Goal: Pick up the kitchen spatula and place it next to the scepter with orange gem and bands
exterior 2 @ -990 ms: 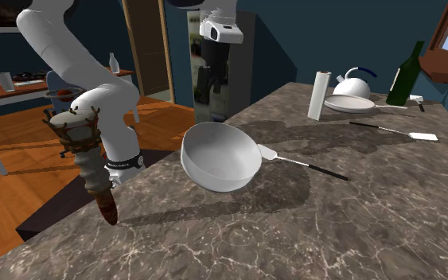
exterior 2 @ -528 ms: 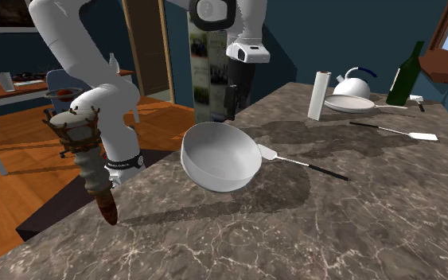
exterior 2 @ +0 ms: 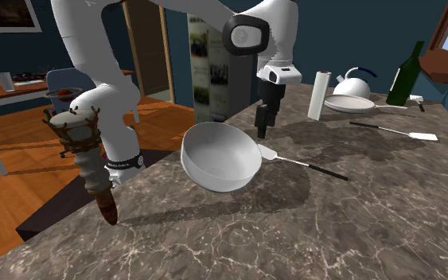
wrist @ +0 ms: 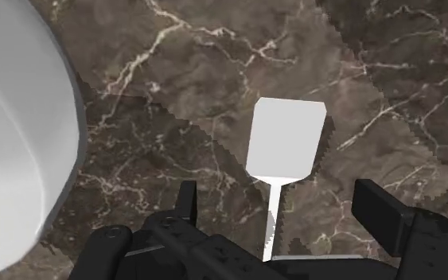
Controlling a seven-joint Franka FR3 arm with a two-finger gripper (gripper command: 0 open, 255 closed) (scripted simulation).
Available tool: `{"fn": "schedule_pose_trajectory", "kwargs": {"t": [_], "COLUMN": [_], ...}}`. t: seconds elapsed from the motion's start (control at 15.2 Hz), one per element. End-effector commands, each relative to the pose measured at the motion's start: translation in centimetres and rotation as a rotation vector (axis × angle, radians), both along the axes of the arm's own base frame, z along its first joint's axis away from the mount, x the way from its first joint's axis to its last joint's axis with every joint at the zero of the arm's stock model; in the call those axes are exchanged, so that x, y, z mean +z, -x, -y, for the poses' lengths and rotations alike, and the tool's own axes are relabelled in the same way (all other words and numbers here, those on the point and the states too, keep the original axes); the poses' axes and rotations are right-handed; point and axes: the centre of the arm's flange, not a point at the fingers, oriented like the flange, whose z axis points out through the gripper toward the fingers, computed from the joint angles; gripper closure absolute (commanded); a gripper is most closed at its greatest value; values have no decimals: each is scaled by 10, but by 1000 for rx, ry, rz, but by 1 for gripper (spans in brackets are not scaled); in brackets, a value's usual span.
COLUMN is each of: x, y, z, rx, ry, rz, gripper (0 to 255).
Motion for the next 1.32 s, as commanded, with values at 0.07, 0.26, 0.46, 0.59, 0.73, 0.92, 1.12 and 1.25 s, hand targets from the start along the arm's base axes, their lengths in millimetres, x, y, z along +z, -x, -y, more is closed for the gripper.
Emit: {"fn": "schedule_pose_trajectory", "kwargs": {"t": [0.07, 0.26, 0.46, 0.59, 0.73, 0.92, 1.12, 1.25], "x": [-14, -30, -43, -53, -64, -80, -83, -83], "y": [-32, -65, -92, -93, -94, -94, -95, -95], "z": [3, 8, 14, 14, 15, 15, 15, 15], "rx": [-33, -65, -93, -93, -93, -93, -93, -93], "ry": [15, 29, 41, 41, 41, 41, 41, 41], "rz": [24, 47, 66, 66, 66, 66, 66, 66], "gripper": [0, 0, 0, 0, 0, 0, 0, 0]}}
